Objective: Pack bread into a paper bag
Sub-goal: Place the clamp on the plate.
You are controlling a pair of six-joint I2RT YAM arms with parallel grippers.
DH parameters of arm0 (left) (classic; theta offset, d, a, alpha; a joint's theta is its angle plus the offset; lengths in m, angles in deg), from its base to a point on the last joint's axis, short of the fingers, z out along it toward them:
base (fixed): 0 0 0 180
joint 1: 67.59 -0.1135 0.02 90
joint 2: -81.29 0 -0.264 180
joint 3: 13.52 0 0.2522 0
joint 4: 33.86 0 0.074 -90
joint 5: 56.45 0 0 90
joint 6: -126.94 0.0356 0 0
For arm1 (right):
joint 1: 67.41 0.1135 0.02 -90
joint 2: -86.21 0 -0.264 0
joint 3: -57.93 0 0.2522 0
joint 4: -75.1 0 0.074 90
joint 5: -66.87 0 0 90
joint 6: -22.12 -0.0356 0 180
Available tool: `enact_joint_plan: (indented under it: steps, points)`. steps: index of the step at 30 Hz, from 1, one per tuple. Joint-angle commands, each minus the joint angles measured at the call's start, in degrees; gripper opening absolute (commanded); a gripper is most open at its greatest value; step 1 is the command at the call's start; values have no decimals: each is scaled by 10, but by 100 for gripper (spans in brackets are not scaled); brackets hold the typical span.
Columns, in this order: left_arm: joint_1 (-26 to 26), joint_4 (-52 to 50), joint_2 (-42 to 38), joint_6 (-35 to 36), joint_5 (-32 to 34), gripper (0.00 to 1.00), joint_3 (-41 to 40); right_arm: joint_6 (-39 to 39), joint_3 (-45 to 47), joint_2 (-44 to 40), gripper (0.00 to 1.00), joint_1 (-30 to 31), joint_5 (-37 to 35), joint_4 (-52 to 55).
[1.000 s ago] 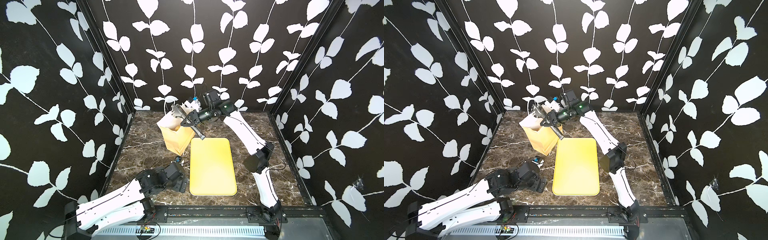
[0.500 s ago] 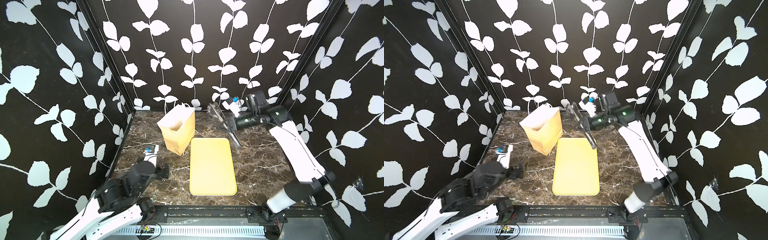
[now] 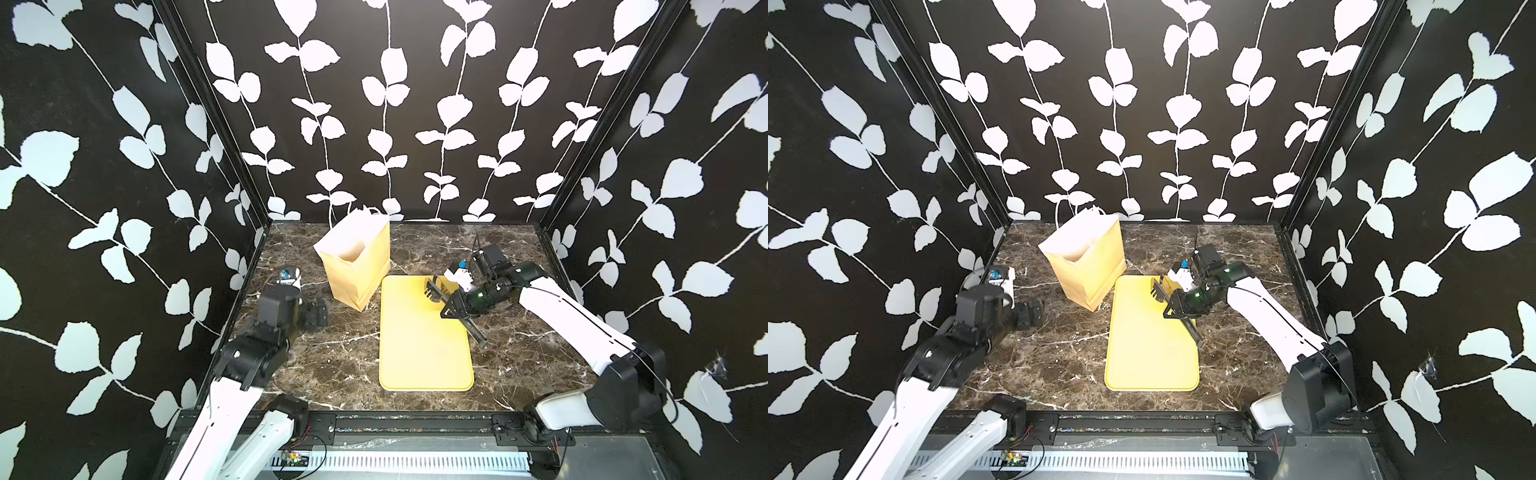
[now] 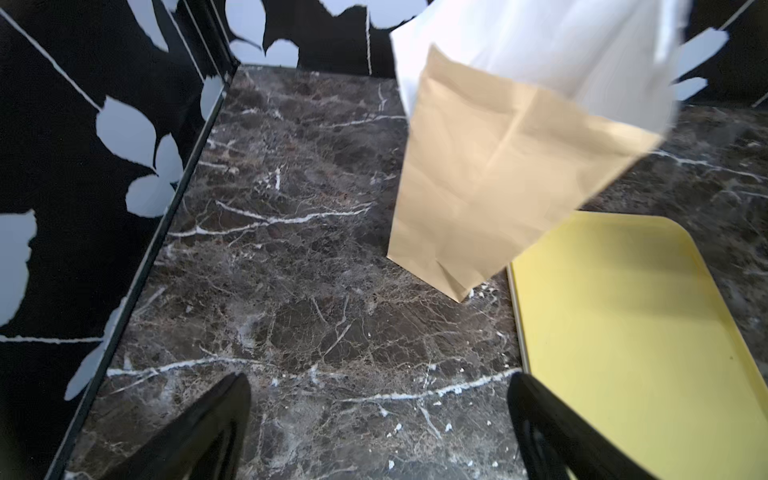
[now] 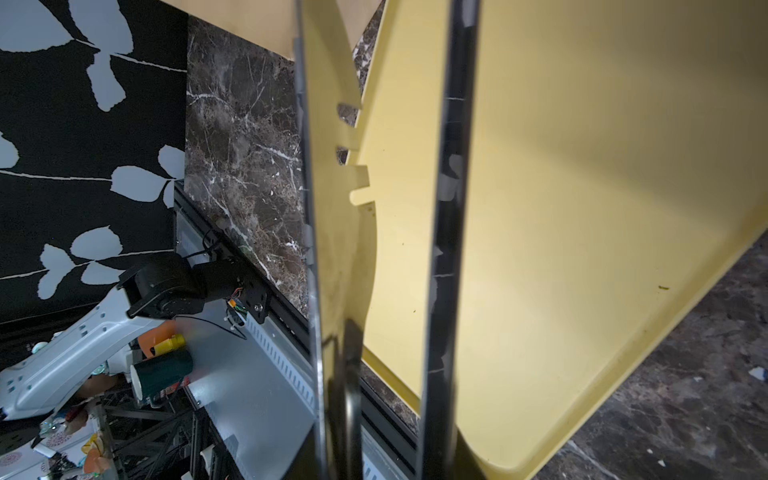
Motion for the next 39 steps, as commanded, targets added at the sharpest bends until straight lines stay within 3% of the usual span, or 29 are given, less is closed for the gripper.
enact_joint_plan:
  steps: [1,7,11,18,19,20,21,23,28,33,39]
  points:
    - [-63,64,36,62,-114,98,0,15,27,18,30,2,-14,-79]
    - [-152,160,98,106,-127,98,-31,32,55,80,30,9,-61,-121]
    - [-198,304,132,98,-125,98,-113,44,52,127,29,28,-107,-138]
    - [-203,451,211,166,-61,99,-188,66,36,195,32,53,-179,-170]
    - [-204,465,224,171,-63,99,-192,70,38,203,36,56,-186,-177]
    - [-205,480,236,175,-71,99,-194,71,38,213,90,59,-194,-183]
    - [-205,494,247,180,-78,99,-196,73,39,223,99,61,-200,-188]
    - [-205,523,264,183,-78,98,-200,71,33,230,99,65,-196,-187]
    - [-209,559,313,191,-71,99,-195,56,35,147,99,71,-208,-184]
    - [-219,598,347,192,-108,99,-189,80,43,2,99,51,-308,-189]
    - [-223,656,402,192,-157,98,-184,145,189,-109,100,-47,-402,-361]
